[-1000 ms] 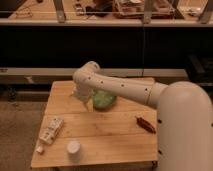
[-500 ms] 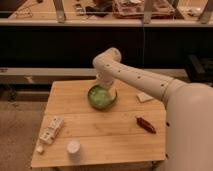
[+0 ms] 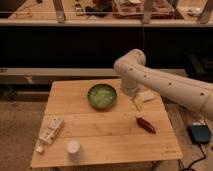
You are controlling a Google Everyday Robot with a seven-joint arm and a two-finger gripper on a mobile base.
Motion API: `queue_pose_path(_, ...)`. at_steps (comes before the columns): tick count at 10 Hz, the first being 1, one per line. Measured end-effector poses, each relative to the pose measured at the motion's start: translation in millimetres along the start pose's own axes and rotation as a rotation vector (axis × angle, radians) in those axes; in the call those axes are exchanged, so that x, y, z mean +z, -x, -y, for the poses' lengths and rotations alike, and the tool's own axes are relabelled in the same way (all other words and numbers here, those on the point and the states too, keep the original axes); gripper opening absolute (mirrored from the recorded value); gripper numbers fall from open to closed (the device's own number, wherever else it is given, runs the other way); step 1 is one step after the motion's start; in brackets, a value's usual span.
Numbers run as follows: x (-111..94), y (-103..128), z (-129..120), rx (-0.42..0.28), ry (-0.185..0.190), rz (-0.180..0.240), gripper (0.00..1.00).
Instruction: Move the arm in a circular motion
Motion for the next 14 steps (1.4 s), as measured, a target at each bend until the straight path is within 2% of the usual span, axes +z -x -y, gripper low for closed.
queue_pose_path(1,-8.5,11.8,-8.9,-0.002,0.001,0.009,0.80)
queue_pose_path(2,-24.4,39.8,-15.4,-0.013,-0.010,0.045,0.80)
queue_pose_path(3,-37.6,75.4,-15.1,-0.030,-0.034,0.099,0.80)
queue_pose_path(5,-51.0,144.4,-9.8,-0.094,-0.073,0.208,0.80)
queue_pose_path(6,-52.9,189.6,-0.9,-0.149,-0.103,0.284,0.80)
queue_pose_path(7,-52.3,223.0,12.4,-0.199,-0.138,0.339,0.80)
queue_pose_path(9,-48.8,262.6,49.5,-0.290,-0.220,0.397,0.80)
queue_pose_path(10,-42.1,271.9,78.3,-0.338,-0.268,0.402,0.80)
queue_pose_path(12,-19.7,267.8,130.4,-0.408,-0.329,0.376,0.80)
queue_pose_path(14,8.9,243.1,175.0,-0.441,-0.350,0.310,0.80)
